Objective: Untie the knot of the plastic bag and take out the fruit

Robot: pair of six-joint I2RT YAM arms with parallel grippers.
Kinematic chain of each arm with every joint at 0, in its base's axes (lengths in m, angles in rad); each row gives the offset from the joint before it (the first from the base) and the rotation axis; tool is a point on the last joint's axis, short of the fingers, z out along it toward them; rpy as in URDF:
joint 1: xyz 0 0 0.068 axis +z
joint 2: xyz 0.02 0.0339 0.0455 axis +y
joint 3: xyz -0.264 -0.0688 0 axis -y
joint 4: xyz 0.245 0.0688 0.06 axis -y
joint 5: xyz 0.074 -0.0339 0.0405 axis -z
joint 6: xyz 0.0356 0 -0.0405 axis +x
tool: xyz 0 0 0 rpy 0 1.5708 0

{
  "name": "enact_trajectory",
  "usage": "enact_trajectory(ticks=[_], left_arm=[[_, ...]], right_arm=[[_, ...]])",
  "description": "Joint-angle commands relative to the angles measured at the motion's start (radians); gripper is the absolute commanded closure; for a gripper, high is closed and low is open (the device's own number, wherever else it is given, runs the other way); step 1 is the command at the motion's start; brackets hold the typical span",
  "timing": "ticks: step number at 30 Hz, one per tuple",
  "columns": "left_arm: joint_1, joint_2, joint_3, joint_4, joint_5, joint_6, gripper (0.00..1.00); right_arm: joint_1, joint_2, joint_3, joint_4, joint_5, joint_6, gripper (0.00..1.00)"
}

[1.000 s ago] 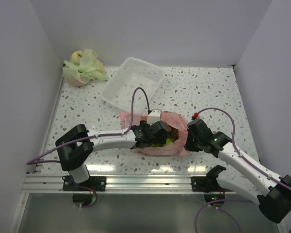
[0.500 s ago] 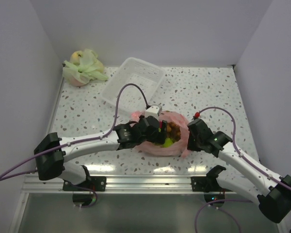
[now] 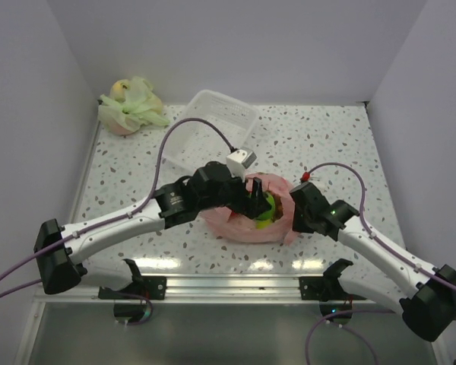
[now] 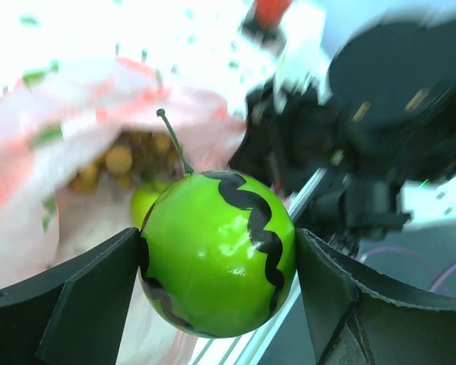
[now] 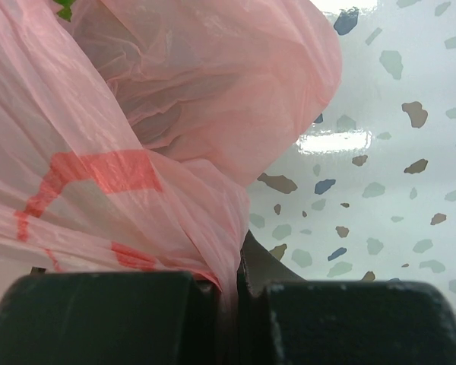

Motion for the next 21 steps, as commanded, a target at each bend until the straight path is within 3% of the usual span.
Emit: enact_trajectory(ticks=[1, 4, 8, 15, 21], left_arm=[[0.031, 0.023, 0.164, 0.129, 0.06, 0.022, 0.74], [0.054, 0.073, 0.314, 0.123, 0.034, 0.046, 0.75], [0.179, 0.12, 0.457, 0.105, -0.012, 0.088, 0.75], [0.42, 0.253, 0.508, 0.056, -0.152, 0.165, 0.77], [0.565, 0.419, 0.501, 0.043, -0.222, 0.217, 0.7]], right_arm=[[0.004, -0.008, 0.007, 0.018, 0.012, -0.006, 0.98], [0.003, -0.014, 0.005, 0.01, 0.004, -0.011, 0.98], [0.003, -0.033, 0.005, 0.009, -0.005, -0.005, 0.98], [0.003, -0.036, 0.028, -0.01, -0.025, -0.005, 0.98], [0.003, -0.03, 0.06, -0.025, -0.016, -0.009, 0.98]])
